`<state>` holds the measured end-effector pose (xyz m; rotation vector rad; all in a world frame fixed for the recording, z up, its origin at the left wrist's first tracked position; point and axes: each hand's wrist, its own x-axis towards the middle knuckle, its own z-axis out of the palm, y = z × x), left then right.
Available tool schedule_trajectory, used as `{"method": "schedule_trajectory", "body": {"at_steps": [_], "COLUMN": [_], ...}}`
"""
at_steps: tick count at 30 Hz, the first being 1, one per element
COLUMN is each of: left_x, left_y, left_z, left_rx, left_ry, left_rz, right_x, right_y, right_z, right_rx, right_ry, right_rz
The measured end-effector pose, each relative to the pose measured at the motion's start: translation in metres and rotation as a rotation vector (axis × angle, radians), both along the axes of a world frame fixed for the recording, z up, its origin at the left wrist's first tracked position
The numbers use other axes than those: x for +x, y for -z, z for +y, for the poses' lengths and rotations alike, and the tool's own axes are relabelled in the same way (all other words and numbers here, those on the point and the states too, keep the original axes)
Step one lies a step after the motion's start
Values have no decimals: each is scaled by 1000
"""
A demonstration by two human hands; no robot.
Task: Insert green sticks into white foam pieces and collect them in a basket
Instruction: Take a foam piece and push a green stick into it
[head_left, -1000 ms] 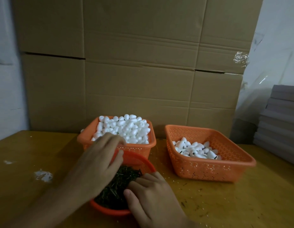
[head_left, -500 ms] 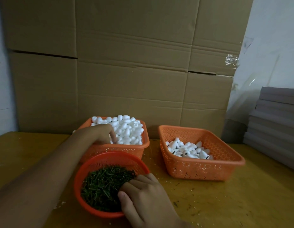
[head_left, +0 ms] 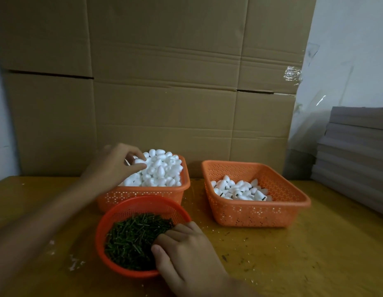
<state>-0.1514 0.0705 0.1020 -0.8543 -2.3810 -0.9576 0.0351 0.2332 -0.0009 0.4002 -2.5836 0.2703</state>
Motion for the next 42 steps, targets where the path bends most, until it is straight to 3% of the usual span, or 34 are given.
{"method": "schedule_trajectory", "body": {"at_steps": [7,10,26,31,37,42], "left_x": [67,91,102,95,96,99], "left_y": [9,25,69,68,69,68], "left_z": [-12,-16,-25,-32,-35,-34], "left_rx": [355,485,670,688,706,665], "left_ry": [353,442,525,551,518,521], "left_rz": [-448,-548,-658,-649,-607,-596], "right_x": [3,4,5,2,-7,-9], "right_y": [-3,-3,-1,-16,-33,-32], "right_z": [-5,-4,-6,0,10,13], "right_rx": [8,10,-39,-304,-382,-404], "right_ry": [11,11,-41,-123,-182,-181], "right_rz": [-32,-22,17,-221,-449,-481]}}
